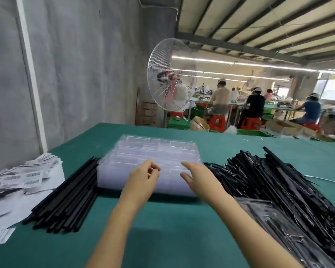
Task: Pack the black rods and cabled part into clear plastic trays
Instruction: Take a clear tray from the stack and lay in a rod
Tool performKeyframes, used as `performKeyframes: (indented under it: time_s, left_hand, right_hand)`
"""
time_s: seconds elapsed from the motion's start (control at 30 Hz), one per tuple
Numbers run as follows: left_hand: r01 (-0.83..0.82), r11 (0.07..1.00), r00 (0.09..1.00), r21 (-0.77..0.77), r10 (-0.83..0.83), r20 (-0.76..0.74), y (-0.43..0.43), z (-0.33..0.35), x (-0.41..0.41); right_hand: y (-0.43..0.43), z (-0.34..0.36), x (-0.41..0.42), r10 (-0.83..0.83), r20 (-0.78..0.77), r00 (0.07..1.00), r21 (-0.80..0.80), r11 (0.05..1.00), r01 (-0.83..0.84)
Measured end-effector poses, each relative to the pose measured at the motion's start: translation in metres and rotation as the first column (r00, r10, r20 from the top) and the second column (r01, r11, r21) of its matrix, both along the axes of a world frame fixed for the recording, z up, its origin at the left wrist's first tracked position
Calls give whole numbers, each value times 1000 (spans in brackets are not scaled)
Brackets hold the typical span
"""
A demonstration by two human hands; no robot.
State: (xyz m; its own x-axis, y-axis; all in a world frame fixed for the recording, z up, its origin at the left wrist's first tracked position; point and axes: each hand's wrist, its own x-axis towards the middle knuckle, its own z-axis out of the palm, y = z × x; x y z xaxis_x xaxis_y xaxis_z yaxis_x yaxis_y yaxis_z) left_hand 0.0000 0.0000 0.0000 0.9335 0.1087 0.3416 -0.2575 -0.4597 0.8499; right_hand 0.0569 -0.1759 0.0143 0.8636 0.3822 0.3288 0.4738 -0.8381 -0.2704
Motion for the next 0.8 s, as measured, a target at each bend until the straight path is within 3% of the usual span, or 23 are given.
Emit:
performKeyframes:
  time_s: [0.07, 0.13, 0.23, 0.33, 0.47, 0.63, 0.8]
  left_hand:
    - [-228, 969, 970, 97, 217, 107, 5, -1, 16]
    - [-313, 945, 940, 99, 293, 176, 14, -11, 27]
    - [-400, 915, 896, 53, 379, 232, 26, -39, 33]
    - [-487, 873, 858, -12, 481, 182, 34, -79, 31]
    - [-466, 884, 880, -40, 467, 81, 48, -88, 48]
    - [-446, 891, 890, -84, 452, 66, 51, -86, 54]
    - [-417, 897, 898, -148, 432, 89, 55, -85, 52]
  right_hand:
    - [4, -7, 18, -59, 25, 998, -58, 996, 61]
    - [6, -18, 33, -85, 1, 996, -74, 994, 85]
    - [0, -32, 53, -69, -15, 997, 63, 996, 70]
    - [-1, -34, 64, -59, -19, 998, 78, 995, 60]
    - [1, -16, 83, -16, 11, 1000, 4, 1000, 16]
    - [15, -4, 81, 52, 116, 992, -295, 955, -16]
    - [15, 6, 79, 29, 95, 995, -321, 947, 3]
